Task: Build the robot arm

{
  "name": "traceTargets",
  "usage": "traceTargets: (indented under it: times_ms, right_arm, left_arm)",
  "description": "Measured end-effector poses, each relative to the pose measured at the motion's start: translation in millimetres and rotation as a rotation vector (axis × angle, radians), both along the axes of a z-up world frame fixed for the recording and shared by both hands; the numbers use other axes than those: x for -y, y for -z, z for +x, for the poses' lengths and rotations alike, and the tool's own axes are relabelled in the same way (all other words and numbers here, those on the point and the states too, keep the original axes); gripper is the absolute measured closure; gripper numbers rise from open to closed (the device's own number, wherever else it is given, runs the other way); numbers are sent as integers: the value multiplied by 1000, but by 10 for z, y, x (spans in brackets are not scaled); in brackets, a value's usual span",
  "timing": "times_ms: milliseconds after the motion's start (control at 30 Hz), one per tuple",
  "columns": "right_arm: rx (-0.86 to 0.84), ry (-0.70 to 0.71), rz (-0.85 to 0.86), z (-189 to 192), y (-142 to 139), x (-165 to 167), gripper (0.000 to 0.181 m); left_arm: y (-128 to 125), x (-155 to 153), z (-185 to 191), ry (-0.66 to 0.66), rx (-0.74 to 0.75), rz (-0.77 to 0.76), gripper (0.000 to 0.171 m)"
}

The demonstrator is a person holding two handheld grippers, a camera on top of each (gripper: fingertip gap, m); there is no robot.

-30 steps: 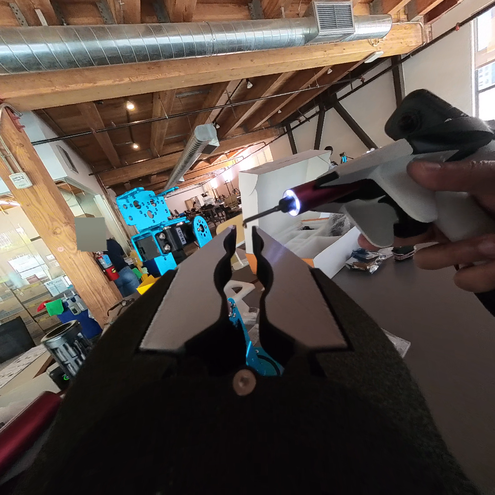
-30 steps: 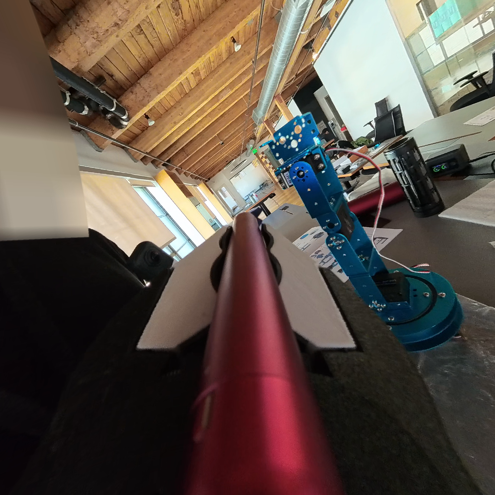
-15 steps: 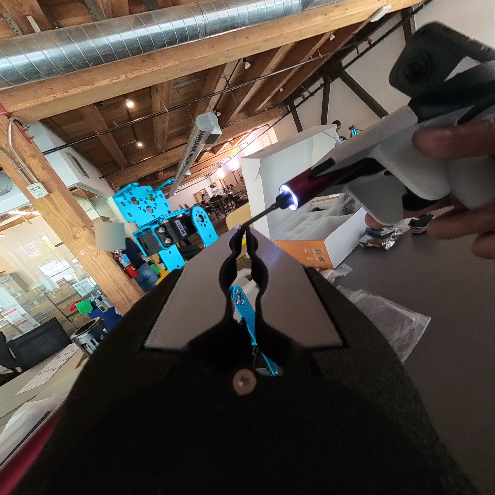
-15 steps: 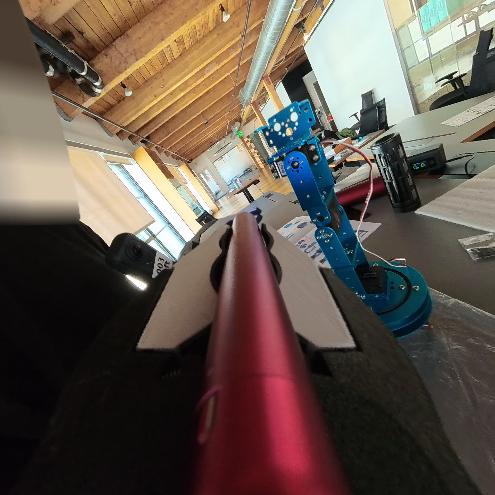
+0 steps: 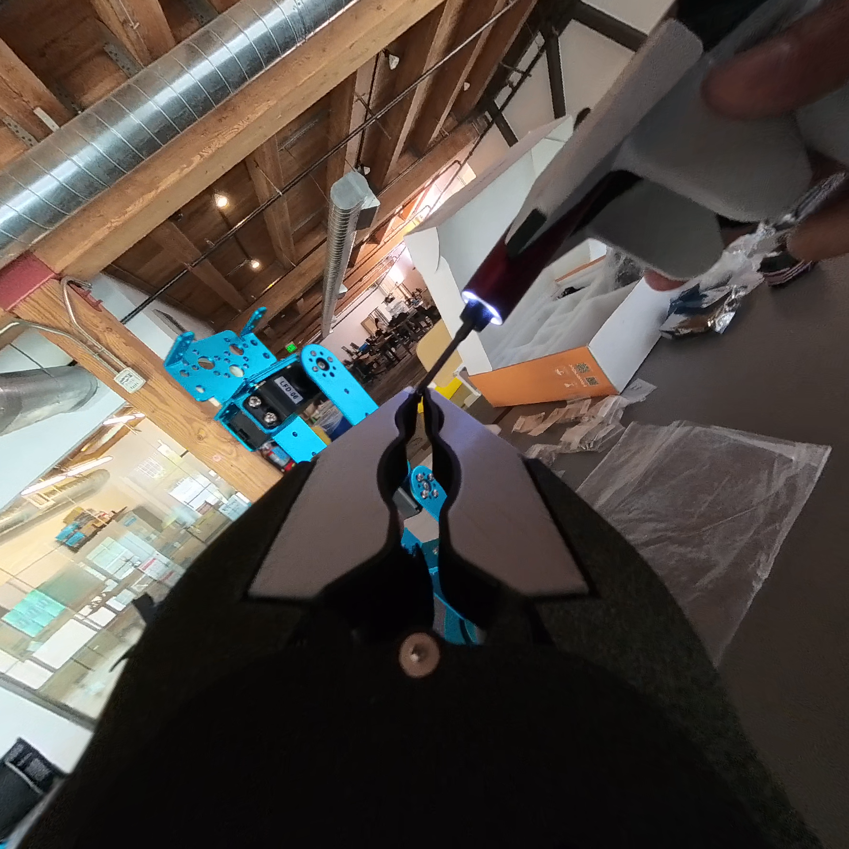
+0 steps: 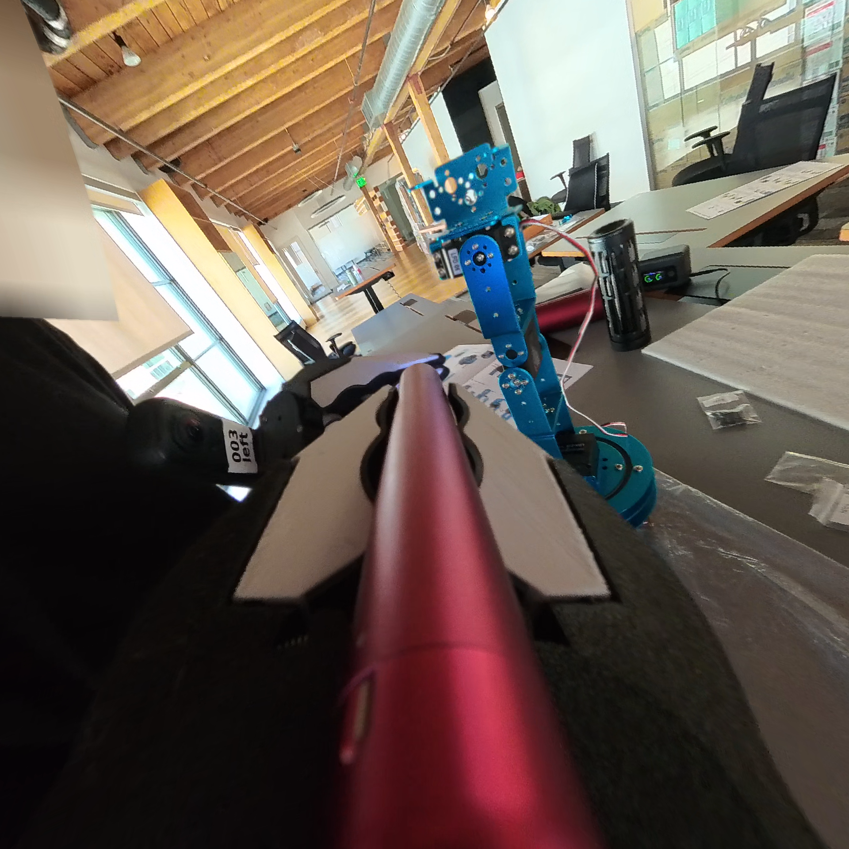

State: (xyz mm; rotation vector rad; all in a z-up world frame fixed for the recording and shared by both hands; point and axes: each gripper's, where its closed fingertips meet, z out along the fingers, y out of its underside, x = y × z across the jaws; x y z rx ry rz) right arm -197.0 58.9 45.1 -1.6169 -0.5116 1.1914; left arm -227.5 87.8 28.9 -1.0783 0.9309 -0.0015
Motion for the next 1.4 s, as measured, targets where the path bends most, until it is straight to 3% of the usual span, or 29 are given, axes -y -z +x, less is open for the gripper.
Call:
traceTargets:
  times_ms: [367,600,800,1033,1133,1233,1333,1400]
  right_arm:
    - [240,94,139,-28,111,-62,157]
    - [287,161,194,-48,194,-108,158]
    - [182,169,175,13,152,-103,158]
    - [161,180,176,121,121,-108,158]
    - [153,200,198,161,114,-123,159]
    - [102,225,255,168,28,-157,158]
    - [74,262,331,116,-27,-201,158]
    - [65,294,380,85,-51,-233,158]
  left_arm:
    - [198,-129,7,-129,-282,156,171]
    - [311,-230,-5,-177,-428,216,171]
    - [244,-200,9,-162,-409,204,169]
    - [240,-180,-17,-145,-389,154,150]
    - [201,-203,-142,-164,-305,104,148]
    - [116,-304,-370,-151,-20,-123,145]
    - [107,-482,-483,-72,284,-461,105]
    - [96,-551,-413,31,406,-631,79]
